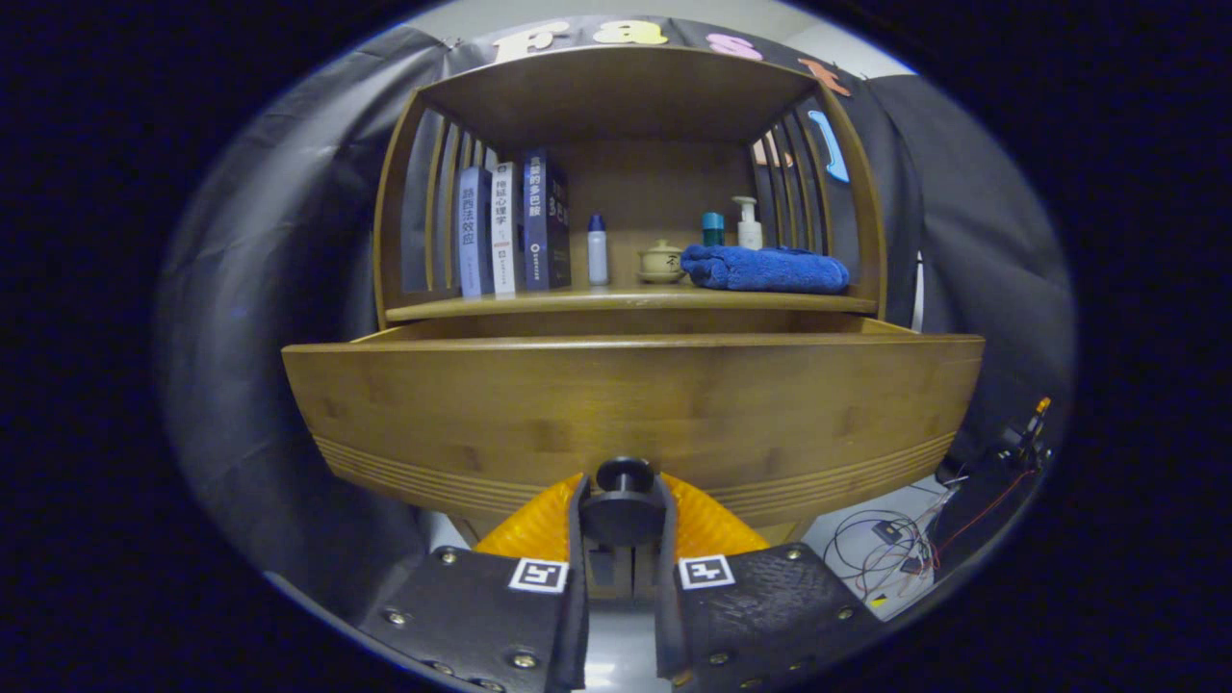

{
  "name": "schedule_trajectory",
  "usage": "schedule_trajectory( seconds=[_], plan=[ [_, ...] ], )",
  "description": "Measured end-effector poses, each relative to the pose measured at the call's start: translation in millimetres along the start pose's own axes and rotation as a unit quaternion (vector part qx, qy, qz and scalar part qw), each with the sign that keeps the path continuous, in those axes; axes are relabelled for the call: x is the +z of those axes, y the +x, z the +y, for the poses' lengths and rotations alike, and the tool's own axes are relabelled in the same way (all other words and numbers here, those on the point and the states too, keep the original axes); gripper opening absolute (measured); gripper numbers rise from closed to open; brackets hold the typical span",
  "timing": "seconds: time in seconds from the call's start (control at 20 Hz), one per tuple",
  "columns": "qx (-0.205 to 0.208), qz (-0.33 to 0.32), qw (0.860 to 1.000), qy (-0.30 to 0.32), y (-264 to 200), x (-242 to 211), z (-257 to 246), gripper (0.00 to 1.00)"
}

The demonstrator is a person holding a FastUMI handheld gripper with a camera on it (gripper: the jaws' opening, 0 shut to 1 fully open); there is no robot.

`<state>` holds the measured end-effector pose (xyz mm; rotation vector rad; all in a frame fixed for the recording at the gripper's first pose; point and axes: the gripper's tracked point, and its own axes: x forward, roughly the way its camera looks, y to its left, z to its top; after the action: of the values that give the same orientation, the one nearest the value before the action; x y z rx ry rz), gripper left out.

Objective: Pull open the drawer, take out the items inside it, and place them on the countertop above the cabinet.

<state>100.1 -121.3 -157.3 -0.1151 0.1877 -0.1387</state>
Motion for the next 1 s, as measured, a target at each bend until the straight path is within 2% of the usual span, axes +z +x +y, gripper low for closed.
schedule_trajectory(
  seconds=[0.7,1.0],
  plan=[
    [0.027,0.005,0.999,-0.015,-47,-19,2,0.28],
    [0.028,0.008,0.999,-0.022,-50,-20,3,0.28]
  ],
)
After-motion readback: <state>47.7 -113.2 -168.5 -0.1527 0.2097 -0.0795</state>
